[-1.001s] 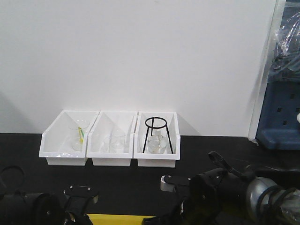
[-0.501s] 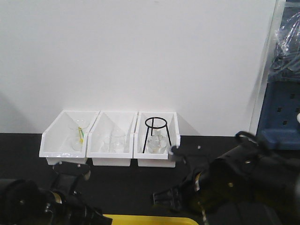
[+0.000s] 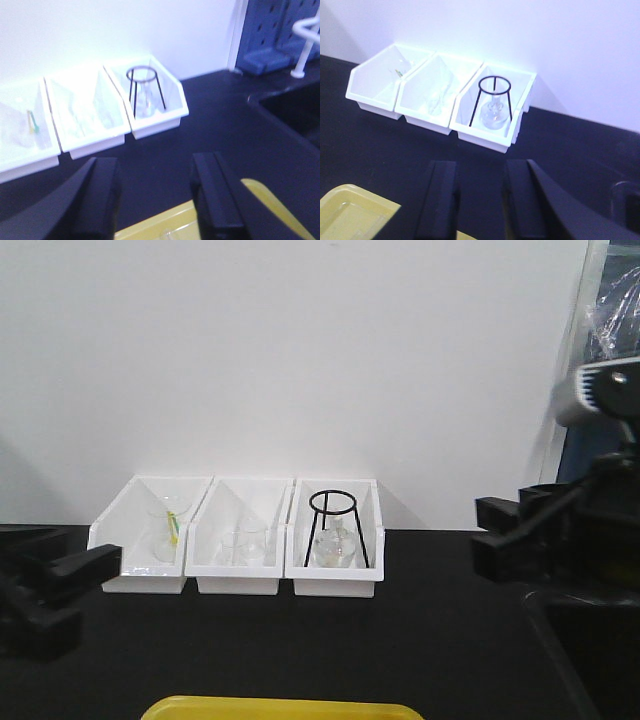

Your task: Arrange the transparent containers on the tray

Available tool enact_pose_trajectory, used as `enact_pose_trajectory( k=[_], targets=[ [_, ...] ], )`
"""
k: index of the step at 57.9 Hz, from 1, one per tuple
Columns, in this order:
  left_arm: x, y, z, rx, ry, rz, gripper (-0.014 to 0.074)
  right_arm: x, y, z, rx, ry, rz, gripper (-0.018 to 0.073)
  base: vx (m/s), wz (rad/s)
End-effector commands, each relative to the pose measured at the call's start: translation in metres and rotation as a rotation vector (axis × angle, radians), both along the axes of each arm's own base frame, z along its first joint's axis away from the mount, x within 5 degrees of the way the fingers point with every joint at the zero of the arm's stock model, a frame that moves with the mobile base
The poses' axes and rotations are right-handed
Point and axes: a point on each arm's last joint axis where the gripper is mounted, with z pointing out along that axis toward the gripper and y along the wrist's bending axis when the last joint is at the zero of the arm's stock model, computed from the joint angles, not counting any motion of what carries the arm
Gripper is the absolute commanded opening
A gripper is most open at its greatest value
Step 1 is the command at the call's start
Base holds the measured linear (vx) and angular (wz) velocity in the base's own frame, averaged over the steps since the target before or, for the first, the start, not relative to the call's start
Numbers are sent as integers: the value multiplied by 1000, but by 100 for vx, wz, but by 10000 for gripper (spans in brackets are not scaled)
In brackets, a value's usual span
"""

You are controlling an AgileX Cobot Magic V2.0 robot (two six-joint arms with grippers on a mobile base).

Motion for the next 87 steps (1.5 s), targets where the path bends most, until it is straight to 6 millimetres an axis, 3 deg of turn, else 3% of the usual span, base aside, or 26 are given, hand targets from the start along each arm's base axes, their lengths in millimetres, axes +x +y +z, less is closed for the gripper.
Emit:
enact_pose_trajectory(
  k=[1,13,23,47,59,69,87],
  targets=[
    [-22,11,19,-75,-166,18,360,-22,-12,14,10,-179,49,232,0,0],
    [-58,26,24,-116,-250,17,198,-45,-25,2,-3,-236,67,168,0,0],
    [-69,31,27,-130,-283,16,127,-50,-29,-2,-7,-218,52,163,0,0],
    [-68,30,27,-128,-280,16,121,-50,-30,-2,-7,-218,52,164,0,0],
    [-69,36,21,-9,-326,57,117,-50,-30,-2,-7,-217,52,164,0,0],
    [-83,51,-23,-9,-360,146,70,-50,-29,-2,-7,-218,52,164,0,0],
    [-119,73,-148,57,-346,330,-9,-50,-30,-2,-7,-218,52,164,0,0]
  ],
)
